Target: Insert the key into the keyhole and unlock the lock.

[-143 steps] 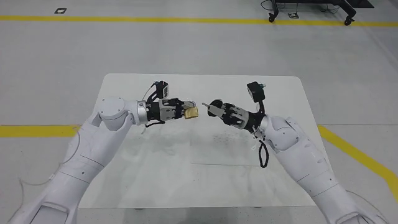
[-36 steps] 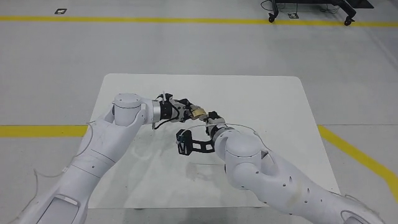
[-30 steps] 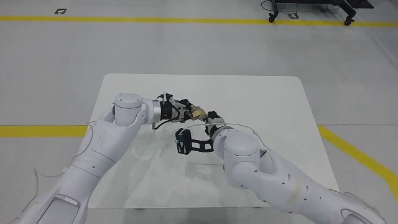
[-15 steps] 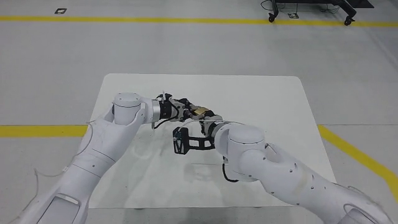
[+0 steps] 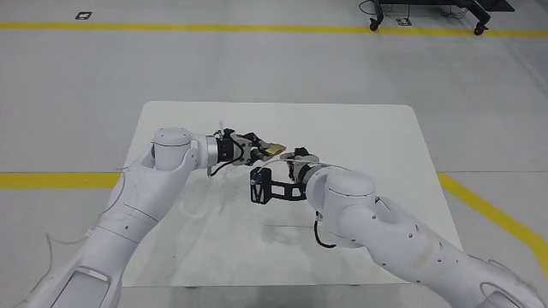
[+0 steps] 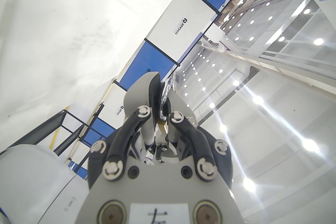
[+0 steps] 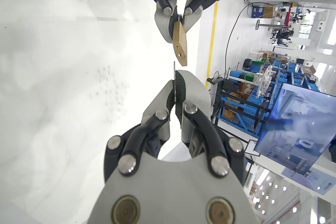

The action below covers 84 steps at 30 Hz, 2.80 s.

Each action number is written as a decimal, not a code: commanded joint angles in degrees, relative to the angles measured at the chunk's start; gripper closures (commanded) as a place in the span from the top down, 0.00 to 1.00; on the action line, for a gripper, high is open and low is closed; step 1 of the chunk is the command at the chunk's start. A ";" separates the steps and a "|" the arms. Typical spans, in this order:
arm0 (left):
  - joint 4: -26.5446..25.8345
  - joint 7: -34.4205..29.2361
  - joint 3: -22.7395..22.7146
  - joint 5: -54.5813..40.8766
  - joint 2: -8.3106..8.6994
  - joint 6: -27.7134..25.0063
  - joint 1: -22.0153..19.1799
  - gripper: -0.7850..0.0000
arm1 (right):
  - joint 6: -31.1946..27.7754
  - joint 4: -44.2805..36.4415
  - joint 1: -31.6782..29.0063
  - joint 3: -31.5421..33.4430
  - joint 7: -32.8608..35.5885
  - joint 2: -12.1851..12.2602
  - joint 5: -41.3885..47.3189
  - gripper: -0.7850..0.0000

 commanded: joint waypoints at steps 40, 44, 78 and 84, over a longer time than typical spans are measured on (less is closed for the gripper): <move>0.19 0.04 0.43 0.55 -0.42 2.15 -0.14 0.00 | 11.84 4.17 18.59 -19.96 11.83 0.53 8.05 0.00; 0.27 -0.04 0.48 0.63 -0.45 2.20 -0.19 0.00 | 12.34 4.70 19.94 -21.25 12.34 0.37 8.99 0.00; 0.39 -0.80 0.87 0.11 -0.82 2.64 -0.28 0.00 | 15.28 6.57 26.51 -27.93 15.28 -1.75 12.55 0.00; 0.39 -0.80 0.89 0.05 -0.88 2.63 -0.32 0.00 | 15.12 7.29 26.69 -28.32 15.11 -2.13 12.83 0.00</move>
